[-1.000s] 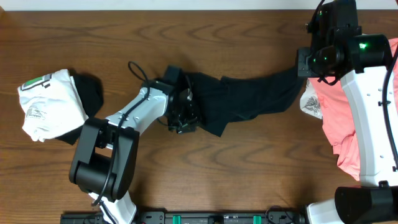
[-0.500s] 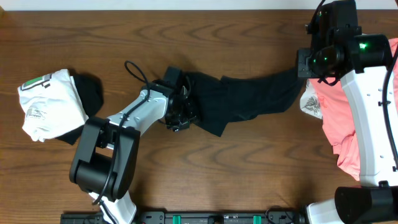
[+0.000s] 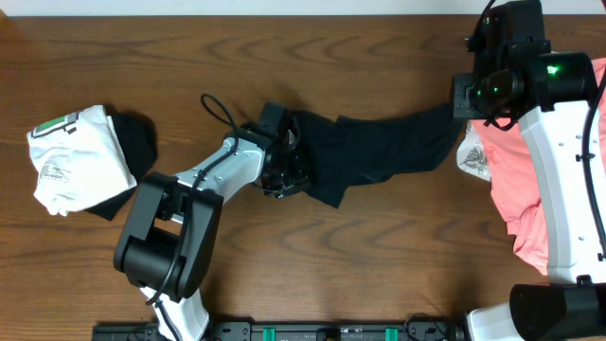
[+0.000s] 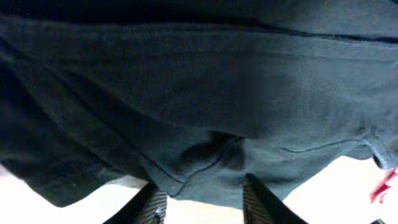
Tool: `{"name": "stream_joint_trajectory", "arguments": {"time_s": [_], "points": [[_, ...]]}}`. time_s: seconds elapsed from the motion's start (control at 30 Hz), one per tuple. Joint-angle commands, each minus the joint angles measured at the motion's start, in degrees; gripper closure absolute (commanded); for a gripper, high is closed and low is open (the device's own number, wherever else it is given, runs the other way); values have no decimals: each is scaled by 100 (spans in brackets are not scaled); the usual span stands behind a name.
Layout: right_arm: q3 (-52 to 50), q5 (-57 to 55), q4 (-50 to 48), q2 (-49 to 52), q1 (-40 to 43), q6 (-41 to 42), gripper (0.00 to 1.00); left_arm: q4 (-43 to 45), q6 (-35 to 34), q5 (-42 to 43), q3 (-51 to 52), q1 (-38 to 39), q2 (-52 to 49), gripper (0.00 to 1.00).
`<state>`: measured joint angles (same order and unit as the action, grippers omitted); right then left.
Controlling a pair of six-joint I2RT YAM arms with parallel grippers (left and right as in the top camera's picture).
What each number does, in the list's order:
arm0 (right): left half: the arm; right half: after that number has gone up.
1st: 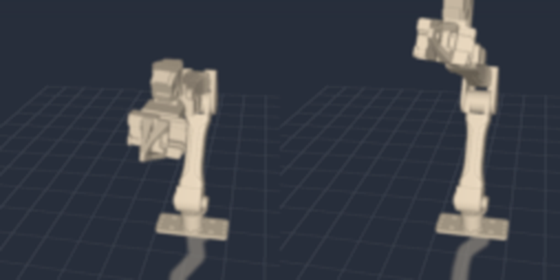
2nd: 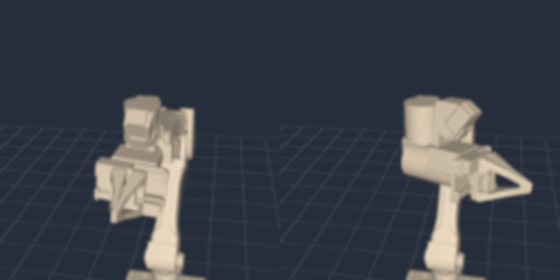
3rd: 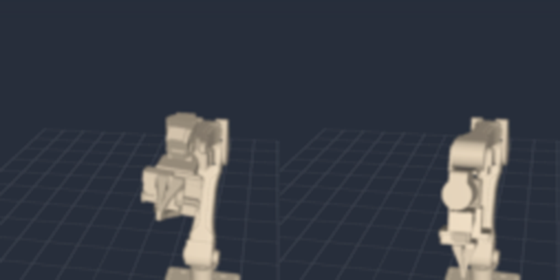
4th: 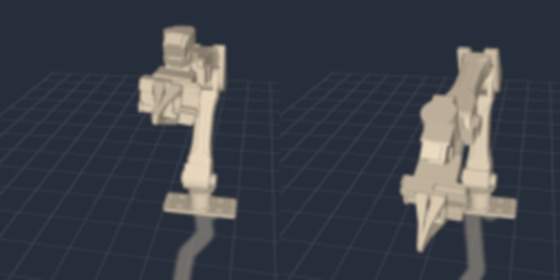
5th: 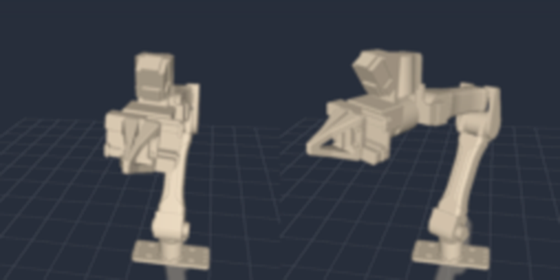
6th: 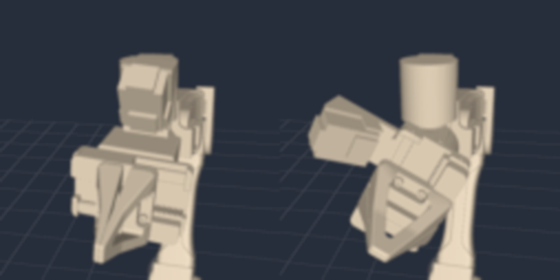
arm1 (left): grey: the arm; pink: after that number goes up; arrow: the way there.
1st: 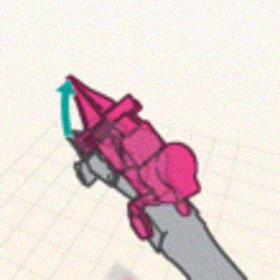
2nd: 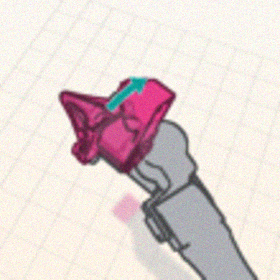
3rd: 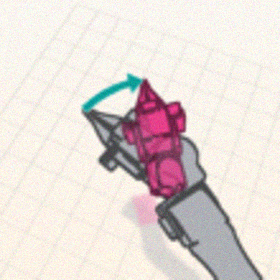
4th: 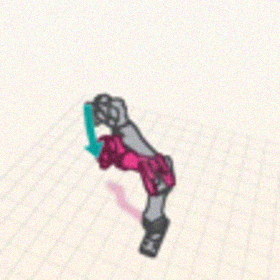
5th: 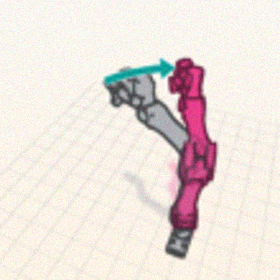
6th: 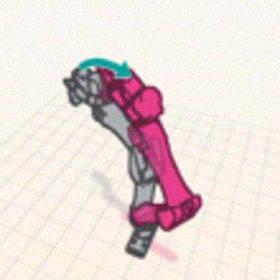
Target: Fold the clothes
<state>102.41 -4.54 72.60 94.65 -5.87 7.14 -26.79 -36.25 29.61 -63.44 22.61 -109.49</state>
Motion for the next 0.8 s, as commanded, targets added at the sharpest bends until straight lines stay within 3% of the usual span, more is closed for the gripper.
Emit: {"name": "stream_joint_trajectory", "arguments": {"time_s": [0.0,0.17,0.27,0.37,0.63,0.77], "points": [[-11,7,7,9,57,-59,99,-4,-9,-111,59,20,-208,64],[-11,7,4,9,57,-59,99,28,-7,-114,59,20,-208,72],[-11,7,7,9,57,-59,99,107,24,-114,59,20,-208,87],[-11,7,7,9,57,-59,99,238,118,-116,57,17,-203,94],[-11,7,9,9,57,-61,99,286,420,-264,31,17,138,94],[-11,7,4,9,57,-61,99,61,514,-844,31,17,866,94]]}}
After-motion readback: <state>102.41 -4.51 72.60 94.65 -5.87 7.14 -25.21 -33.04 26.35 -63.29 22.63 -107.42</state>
